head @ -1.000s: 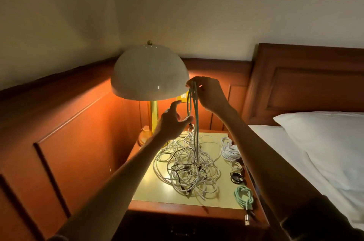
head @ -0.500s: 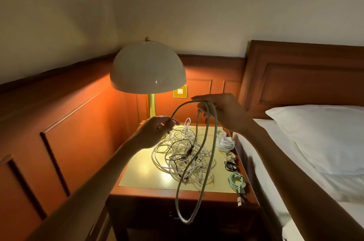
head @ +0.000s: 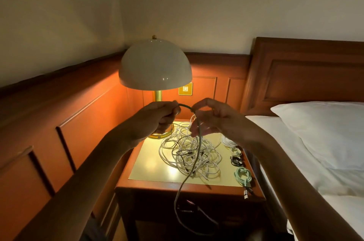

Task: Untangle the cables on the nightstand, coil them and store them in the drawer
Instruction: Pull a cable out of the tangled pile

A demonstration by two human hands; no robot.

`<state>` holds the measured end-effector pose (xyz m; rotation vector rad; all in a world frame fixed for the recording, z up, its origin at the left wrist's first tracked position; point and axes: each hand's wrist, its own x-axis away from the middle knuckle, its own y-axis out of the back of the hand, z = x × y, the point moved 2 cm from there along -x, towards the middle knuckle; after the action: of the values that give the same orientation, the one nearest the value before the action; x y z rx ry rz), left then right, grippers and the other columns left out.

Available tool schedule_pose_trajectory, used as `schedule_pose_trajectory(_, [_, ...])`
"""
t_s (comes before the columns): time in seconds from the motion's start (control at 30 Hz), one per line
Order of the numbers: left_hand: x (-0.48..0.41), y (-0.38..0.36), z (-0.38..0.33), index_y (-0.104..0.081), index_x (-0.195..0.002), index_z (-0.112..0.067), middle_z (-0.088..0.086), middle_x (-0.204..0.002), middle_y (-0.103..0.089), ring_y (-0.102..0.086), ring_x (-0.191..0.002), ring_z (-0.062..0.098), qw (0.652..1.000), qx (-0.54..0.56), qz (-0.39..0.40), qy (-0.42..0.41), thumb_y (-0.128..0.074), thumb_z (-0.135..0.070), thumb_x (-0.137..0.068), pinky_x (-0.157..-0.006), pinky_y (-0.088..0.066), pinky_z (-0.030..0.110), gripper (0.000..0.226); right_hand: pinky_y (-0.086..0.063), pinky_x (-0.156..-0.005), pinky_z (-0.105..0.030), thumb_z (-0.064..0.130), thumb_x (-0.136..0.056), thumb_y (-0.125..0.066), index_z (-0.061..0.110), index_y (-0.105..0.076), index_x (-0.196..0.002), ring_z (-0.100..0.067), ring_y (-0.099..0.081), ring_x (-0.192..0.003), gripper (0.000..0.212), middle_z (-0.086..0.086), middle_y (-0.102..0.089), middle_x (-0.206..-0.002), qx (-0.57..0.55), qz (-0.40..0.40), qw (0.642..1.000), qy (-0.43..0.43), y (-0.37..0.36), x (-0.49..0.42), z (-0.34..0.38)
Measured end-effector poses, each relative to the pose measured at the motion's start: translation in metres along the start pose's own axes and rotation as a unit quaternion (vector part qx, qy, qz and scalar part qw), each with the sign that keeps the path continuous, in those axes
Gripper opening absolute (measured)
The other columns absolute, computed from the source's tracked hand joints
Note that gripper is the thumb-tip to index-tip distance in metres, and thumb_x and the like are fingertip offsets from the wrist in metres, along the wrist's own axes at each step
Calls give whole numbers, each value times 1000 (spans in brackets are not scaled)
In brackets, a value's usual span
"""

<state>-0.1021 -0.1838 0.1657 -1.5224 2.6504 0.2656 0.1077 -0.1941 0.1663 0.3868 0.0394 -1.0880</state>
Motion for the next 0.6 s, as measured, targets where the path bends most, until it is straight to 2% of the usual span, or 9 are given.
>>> schedule_pose_trajectory(0.1, [6, -4, -5, -62, -81, -15, -4, -58, -33, -28, -47, 8, 991, 122, 55, 27, -42, -29, -101, -47, -22, 21, 32, -58, -68, -34, 10, -102, -51, 9, -71, -98, -18, -56, -58, 21, -2, -49, -62, -15, -78, 994, 75, -4, -3, 6])
schedule_pose_trajectory(0.23, [16, -10, -6, -72, -93, -11, 1, -71, -61, -61, -60, 10, 941, 266, 205, 42, -65, -19, -92, -58, -54, 22, 11, -42, -49, -27, 12, -101, -54, 12, -75, -97, -14, -37, -49, 21, -4, -35, -62, -61, -146, 980, 118, -13, -12, 9])
schedule_pose_trajectory(0.27, [16, -14, -9, -73, -93, -9, 2, -75, -66, -67, -65, 11, 925, 318, 205, 27, -71, -16, -88, -62, -58, 23, 10, -38, -45, -25, 14, -100, -55, 17, -76, -96, -13, -34, -48, 21, -3, -34, -62, -80, -150, 979, 109, -21, -13, 4])
schedule_pose_trajectory(0.33, [9, -19, -11, -77, -90, -3, 6, -84, -73, -74, -76, 15, 897, 428, 104, -18, -68, -11, -83, -67, -61, 25, 13, -29, -43, -22, 20, -102, -54, 28, -76, -91, -12, -29, -45, 26, -2, -33, -60, -93, -160, 980, 77, -43, -11, -9])
schedule_pose_trajectory(0.4, [-4, -19, -5, -76, -94, 0, 12, -94, -75, -75, -86, 20, 877, 474, -17, -73, -53, -10, -89, -72, -61, 27, 26, -26, -46, -23, 24, -103, -52, 30, -76, -96, -9, -29, -43, 25, 5, -36, -55, -36, -178, 982, 57, -61, -6, -23])
schedule_pose_trajectory(0.47, [-17, -14, 8, -69, -108, 1, 13, -100, -74, -74, -94, 22, 909, 380, -108, -136, -46, -9, -99, -81, -60, 28, 27, -34, -53, -24, 24, -103, -54, 22, -77, -106, -4, -45, -46, 23, 15, -53, -53, 87, -188, 977, 43, -68, 1, -29])
schedule_pose_trajectory(0.5, [-21, -10, 17, -66, -113, 0, 12, -101, -74, -73, -97, 21, 941, 232, -169, -177, -44, -9, -103, -85, -59, 29, 25, -41, -58, -28, 25, -102, -56, 21, -78, -106, -4, -56, -55, 23, 17, -64, -60, 151, -185, 970, 37, -67, 3, -29])
schedule_pose_trajectory(0.53, [-21, -7, 24, -65, -114, -1, 11, -101, -74, -73, -99, 19, 947, 36, -222, -228, -44, -9, -105, -88, -58, 29, 24, -46, -65, -33, 27, -101, -58, 21, -78, -103, -6, -61, -64, 22, 11, -71, -70, 208, -179, 961, 36, -64, 6, -27])
schedule_pose_trajectory(0.6, [-20, -6, 34, -65, -112, -5, 3, -98, -73, -71, -95, 9, 881, -288, -221, -302, -45, -15, -106, -86, -55, 22, 23, -44, -63, -32, 29, -98, -61, 20, -79, -96, -12, -55, -59, 21, -5, -68, -68, 305, -167, 936, 56, -52, 10, -16])
